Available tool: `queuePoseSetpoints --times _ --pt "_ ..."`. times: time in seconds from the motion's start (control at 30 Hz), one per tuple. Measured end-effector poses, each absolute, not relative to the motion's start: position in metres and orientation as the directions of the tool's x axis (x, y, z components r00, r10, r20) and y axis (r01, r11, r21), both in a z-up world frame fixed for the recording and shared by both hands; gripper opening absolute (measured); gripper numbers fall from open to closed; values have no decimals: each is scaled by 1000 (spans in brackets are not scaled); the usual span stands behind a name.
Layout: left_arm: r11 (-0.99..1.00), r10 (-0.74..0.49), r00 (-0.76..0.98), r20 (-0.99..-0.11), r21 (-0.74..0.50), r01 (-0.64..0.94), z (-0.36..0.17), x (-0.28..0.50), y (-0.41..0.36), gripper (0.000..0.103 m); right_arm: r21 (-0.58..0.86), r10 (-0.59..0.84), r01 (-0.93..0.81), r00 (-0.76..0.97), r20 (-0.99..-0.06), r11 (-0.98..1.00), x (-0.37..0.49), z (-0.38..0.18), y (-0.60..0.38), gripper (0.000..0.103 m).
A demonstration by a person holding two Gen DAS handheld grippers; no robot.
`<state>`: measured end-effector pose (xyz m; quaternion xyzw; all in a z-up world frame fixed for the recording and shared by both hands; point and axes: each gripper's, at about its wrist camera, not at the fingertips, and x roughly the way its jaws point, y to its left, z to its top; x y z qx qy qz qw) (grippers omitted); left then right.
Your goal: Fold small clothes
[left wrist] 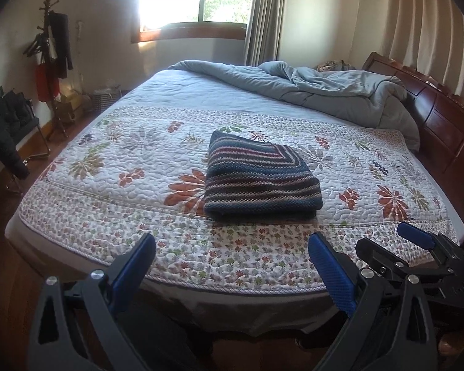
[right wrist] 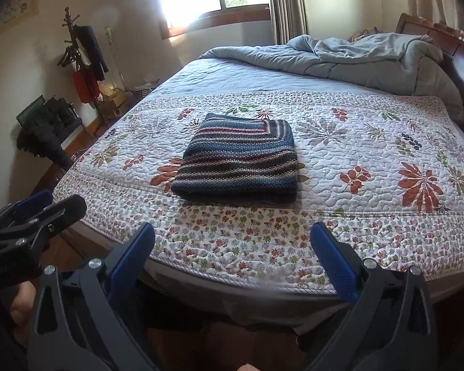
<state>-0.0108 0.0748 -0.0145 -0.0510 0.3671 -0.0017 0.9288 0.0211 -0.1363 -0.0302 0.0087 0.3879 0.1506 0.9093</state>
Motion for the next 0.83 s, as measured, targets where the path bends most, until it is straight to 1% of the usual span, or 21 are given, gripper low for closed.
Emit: queuePoseSetpoints --times 0.33,0.63,0.83 --pt "996 -38 739 -672 -89 -30 -13 -12 76 99 127 281 -272 656 -701 954 26 -29 -135 100" --pt "999 -8 742 -670 -44 -30 -14 -15 72 99 128 278 -269 653 -705 955 27 -32 -136 100" --pt "999 -15 740 -672 -34 -10 -12 -16 70 99 115 257 -249 666 -700 962 29 -33 -140 100"
